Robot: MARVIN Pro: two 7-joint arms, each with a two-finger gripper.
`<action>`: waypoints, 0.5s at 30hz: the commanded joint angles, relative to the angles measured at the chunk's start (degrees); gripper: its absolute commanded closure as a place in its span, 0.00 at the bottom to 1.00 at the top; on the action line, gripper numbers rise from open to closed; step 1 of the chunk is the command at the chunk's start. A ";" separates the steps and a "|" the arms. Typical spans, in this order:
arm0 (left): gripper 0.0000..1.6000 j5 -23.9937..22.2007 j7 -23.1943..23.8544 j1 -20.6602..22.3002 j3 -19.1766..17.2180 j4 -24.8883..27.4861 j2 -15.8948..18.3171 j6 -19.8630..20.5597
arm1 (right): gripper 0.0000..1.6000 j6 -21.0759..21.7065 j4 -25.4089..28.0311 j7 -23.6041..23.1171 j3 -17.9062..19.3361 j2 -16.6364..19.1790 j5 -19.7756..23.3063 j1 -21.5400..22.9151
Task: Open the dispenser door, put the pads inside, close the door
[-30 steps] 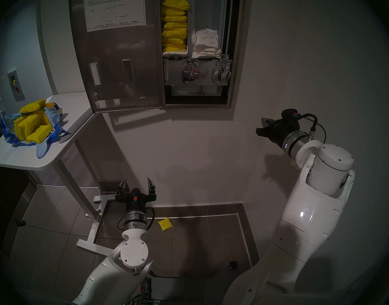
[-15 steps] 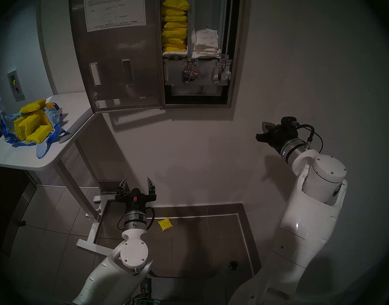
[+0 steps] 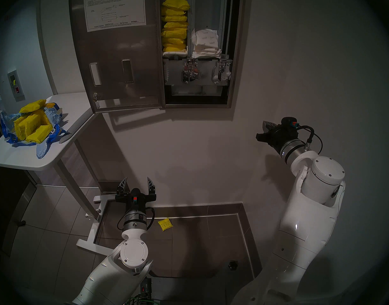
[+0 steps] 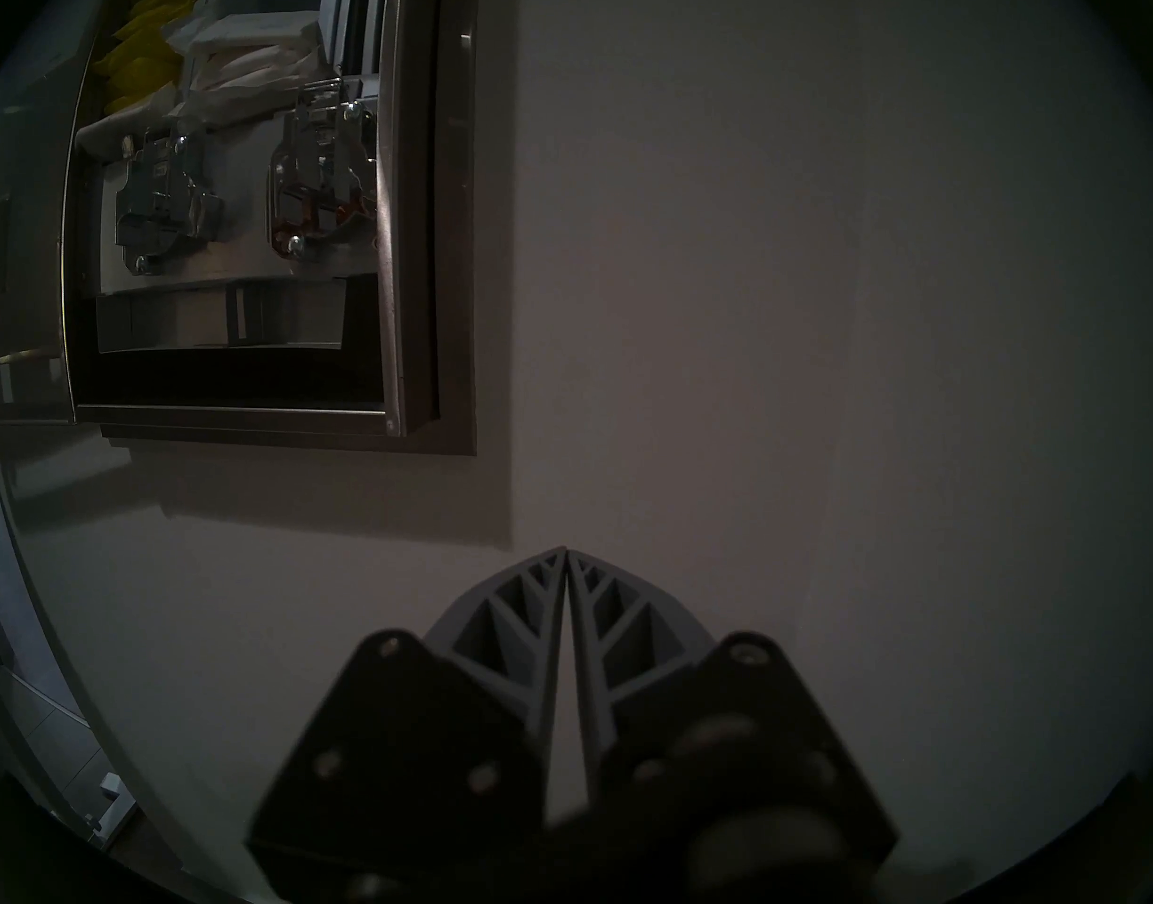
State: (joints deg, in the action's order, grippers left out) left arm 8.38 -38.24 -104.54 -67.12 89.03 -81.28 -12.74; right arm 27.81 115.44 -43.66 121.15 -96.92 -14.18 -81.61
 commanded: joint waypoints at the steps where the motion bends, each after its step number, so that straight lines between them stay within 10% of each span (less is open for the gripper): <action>1: 0.00 0.10 0.08 0.88 -0.05 1.81 -0.09 -0.37 | 0.74 -0.86 1.62 0.42 -0.43 0.61 0.92 0.69; 15: 0.00 -8.29 3.59 1.19 -1.04 -0.92 -0.89 -9.51 | 0.74 -0.93 1.66 0.87 -0.59 0.69 1.23 0.50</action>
State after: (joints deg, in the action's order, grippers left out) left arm 3.13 -36.14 -104.55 -67.78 88.25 -81.64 -16.77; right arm 27.57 115.43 -42.70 120.80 -96.65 -13.44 -82.08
